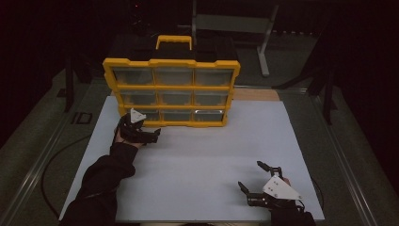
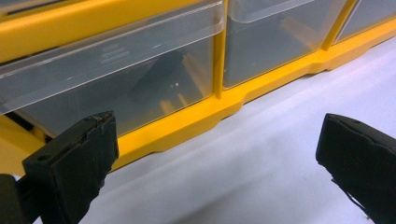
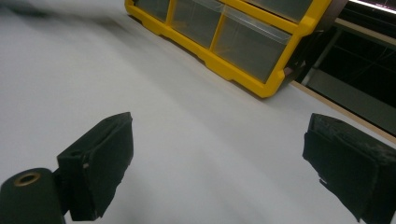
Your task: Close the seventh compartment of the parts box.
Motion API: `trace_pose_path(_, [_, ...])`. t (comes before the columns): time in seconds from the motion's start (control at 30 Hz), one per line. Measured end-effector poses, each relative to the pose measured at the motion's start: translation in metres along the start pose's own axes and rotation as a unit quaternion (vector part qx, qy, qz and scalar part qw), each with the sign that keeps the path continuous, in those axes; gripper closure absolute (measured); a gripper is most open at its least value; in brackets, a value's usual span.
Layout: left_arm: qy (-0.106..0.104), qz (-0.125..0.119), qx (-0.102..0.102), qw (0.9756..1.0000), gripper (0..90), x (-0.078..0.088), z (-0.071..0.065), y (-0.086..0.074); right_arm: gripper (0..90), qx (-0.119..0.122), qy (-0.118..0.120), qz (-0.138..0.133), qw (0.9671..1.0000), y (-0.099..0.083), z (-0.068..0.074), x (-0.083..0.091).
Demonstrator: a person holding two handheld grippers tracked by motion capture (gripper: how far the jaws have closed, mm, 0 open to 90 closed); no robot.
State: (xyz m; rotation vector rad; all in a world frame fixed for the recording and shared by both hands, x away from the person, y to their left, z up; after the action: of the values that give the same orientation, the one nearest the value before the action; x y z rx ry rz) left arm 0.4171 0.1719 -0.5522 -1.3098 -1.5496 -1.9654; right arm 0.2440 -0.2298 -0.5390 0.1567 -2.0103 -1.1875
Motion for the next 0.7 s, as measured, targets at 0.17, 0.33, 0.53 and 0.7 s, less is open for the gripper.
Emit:
trace_pose_path(0.17, [-0.007,-0.005,-0.011,0.9999,0.0,0.001,-0.004,0.001,8.7,-0.002,-0.001,0.002,1.0000,-0.001,0.000,0.001])
trace_pose_path(0.33, [-0.028,0.002,-0.033,0.9991,0.0,0.001,-0.012,0.001,8.7,-0.001,-0.002,0.003,1.0000,-0.001,0.000,0.002])
trace_pose_path(0.53, [-0.052,0.003,-0.051,0.9974,0.0,0.003,-0.020,0.003,8.7,-0.003,-0.003,0.001,1.0000,-0.001,0.000,0.002])
trace_pose_path(0.7, [-0.078,0.002,-0.068,0.9946,0.0,0.008,-0.029,0.004,8.7,0.000,-0.004,0.001,1.0000,0.000,0.001,0.002])
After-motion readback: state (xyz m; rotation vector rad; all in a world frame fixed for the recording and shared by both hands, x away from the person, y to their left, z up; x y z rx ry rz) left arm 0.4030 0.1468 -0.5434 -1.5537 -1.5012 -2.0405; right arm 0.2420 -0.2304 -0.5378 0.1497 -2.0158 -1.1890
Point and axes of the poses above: each handheld gripper's, and its own axes: x roughly backward along the jaws, y roughly out of its top, z roughly to its left, the point moved 5 cm from there along -x, roughly forward along the jaws, and after that the axes turned 14 degrees about z, right-handed, at the moved point
